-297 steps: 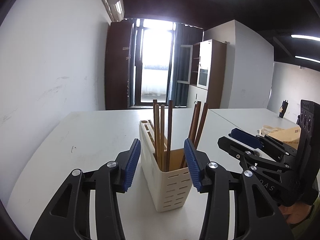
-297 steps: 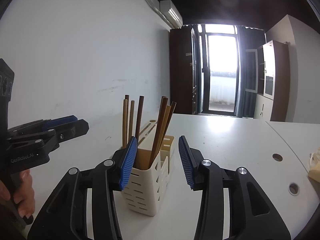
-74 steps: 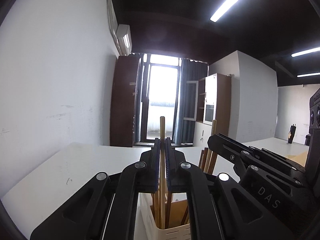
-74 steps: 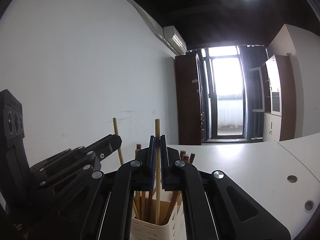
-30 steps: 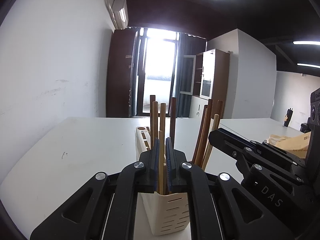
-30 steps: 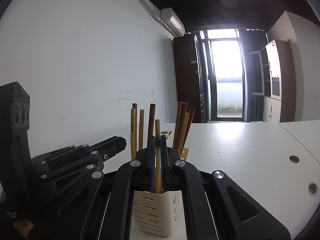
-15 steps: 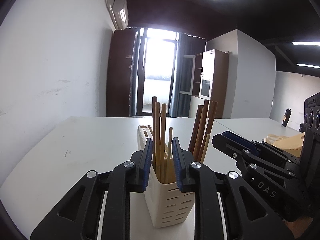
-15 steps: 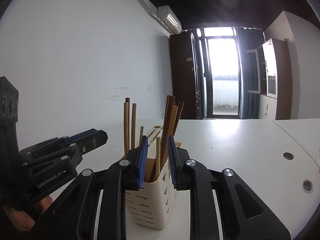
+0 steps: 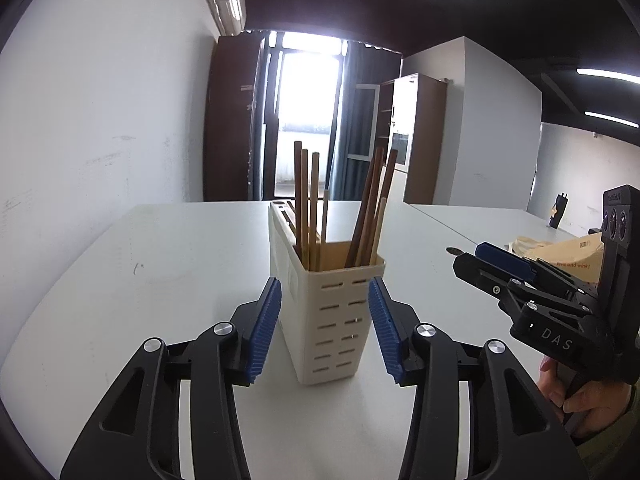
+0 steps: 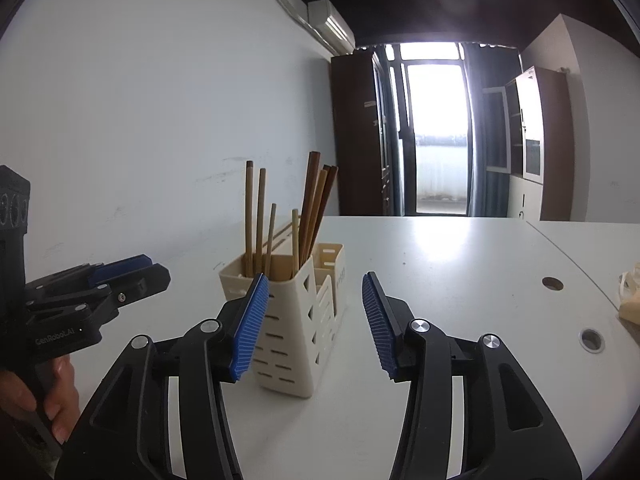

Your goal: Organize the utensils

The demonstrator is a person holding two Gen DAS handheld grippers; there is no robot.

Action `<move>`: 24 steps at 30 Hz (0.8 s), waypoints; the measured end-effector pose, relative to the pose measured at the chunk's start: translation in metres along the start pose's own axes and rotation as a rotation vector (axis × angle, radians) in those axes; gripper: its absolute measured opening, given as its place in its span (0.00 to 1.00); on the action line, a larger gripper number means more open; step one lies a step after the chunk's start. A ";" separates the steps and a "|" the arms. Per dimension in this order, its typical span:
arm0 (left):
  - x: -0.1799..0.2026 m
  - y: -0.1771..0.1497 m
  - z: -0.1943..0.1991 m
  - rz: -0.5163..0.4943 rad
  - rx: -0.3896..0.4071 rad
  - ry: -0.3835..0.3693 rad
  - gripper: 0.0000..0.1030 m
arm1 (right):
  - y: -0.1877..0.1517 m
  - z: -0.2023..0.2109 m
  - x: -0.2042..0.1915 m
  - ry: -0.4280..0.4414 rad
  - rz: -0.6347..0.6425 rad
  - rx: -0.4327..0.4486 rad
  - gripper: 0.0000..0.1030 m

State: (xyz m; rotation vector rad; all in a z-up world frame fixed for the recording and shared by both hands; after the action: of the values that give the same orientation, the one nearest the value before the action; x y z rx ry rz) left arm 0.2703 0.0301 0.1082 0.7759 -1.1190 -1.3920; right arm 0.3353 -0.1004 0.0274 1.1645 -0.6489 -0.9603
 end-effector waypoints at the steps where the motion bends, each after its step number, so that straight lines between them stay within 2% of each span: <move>1: 0.001 -0.005 0.002 0.003 -0.006 0.002 0.47 | -0.004 0.002 0.000 -0.005 0.007 -0.005 0.49; 9: 0.013 -0.038 0.013 0.013 -0.055 0.002 0.59 | -0.032 0.020 0.006 0.007 0.002 -0.040 0.64; 14: 0.013 -0.057 0.024 0.022 -0.056 0.012 0.69 | -0.039 0.031 0.014 0.006 -0.014 -0.030 0.70; 21: 0.013 -0.067 0.037 0.005 -0.030 0.049 0.90 | -0.059 0.043 0.020 0.021 -0.002 -0.040 0.80; 24: 0.013 -0.070 0.040 -0.005 -0.021 0.067 0.94 | -0.063 0.046 0.022 0.021 0.001 -0.042 0.85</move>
State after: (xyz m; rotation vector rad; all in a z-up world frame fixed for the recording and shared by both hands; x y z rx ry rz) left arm 0.2064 0.0194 0.0580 0.8049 -1.0497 -1.3702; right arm 0.2892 -0.1472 -0.0203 1.1351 -0.6097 -0.9552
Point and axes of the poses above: each gripper's, at about its wrist camera, not at the fingertips, and z roughly against the way its jaws point, x to its right, y to its top, the point moved 5 cm from there along -z, roughly the way its jaws point, and after that the axes turned 8 degrees about -y, right-handed, at the moved point
